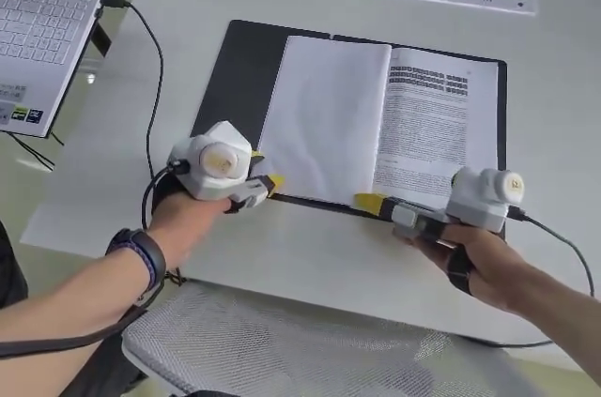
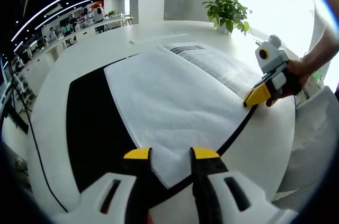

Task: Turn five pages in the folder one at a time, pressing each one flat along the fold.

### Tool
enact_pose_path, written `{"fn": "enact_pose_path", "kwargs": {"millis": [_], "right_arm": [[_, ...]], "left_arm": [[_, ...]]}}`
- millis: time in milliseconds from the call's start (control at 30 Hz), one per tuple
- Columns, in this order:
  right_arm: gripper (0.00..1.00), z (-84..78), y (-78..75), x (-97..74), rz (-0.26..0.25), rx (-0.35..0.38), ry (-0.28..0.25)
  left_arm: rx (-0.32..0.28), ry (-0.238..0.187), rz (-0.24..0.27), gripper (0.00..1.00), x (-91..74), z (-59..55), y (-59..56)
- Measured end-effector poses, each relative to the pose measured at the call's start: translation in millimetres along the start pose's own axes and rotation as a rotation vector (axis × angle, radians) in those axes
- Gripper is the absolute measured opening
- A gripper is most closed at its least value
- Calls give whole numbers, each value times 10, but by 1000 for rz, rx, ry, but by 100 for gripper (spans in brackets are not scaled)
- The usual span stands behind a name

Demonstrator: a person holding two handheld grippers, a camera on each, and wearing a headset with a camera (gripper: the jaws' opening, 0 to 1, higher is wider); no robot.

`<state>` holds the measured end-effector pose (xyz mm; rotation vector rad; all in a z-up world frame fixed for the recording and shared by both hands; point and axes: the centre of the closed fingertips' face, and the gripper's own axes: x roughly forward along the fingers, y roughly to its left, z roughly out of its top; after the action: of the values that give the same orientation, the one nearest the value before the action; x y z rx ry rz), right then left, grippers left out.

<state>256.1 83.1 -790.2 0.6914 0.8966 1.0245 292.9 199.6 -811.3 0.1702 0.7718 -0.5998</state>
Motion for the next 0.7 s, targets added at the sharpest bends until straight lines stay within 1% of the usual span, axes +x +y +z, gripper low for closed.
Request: {"fn": "enact_pose_path", "kwargs": {"millis": [333, 433, 533, 600, 667, 700], "right_arm": [[0, -12, -11, -44, -24, 6, 1], [0, -15, 4, -80, -32, 6, 1], [0, -6, 31, -137, -41, 3, -12], [2, 15, 33, -184, -56, -13, -20], [4, 69, 19, -242, -84, -45, -36], [6, 108, 19, -279, -100, -67, -42]], "left_arm": [[-1, 12, -5, 30, -5, 8, -40], [-16, 18, -13, 33, 1, 10, -52], [-28, 17, -22, 35, -7, 18, -74], [-30, 13, -24, 37, -32, 29, -96], [-31, 7, -31, 37, -68, 49, -122], [-21, 6, -33, 38, -89, 61, -133]]}}
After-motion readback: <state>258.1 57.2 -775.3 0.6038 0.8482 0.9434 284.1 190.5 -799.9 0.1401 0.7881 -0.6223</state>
